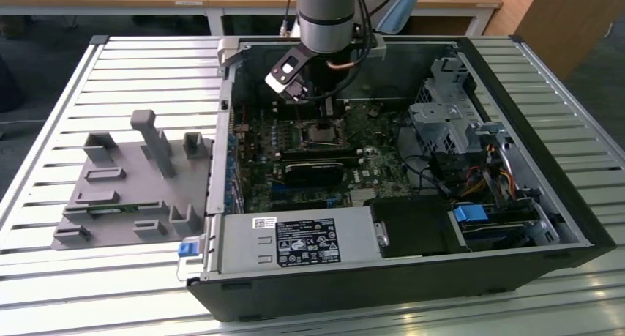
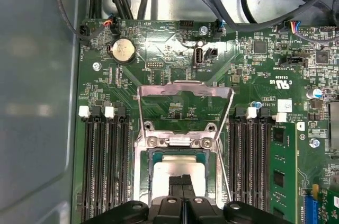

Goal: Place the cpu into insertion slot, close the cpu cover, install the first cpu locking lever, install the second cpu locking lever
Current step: 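Place the cpu into insertion slot, then close the cpu cover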

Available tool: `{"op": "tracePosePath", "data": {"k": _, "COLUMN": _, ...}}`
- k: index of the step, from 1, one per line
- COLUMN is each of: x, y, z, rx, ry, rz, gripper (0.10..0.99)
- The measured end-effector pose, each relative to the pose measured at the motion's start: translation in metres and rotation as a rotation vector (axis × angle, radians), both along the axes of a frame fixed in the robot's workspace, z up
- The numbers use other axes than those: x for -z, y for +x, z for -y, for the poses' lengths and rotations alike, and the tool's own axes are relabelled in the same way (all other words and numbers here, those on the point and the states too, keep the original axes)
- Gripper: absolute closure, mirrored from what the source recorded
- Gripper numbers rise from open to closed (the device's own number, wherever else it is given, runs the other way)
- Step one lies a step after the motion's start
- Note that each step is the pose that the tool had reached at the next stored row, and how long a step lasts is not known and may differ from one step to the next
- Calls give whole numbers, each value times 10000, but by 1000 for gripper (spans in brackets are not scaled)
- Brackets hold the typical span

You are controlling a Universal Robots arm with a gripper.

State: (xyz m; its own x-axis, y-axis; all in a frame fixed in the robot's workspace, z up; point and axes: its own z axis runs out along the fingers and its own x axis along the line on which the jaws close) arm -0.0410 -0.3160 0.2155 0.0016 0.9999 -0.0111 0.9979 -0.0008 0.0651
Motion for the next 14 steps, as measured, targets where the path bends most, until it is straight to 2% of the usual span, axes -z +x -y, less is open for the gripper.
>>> {"op": "tracePosePath", "data": {"k": 14, "x": -66, "y": 0, "z": 0, "rx": 0, "ry": -1, "rz": -15, "gripper": 980}}
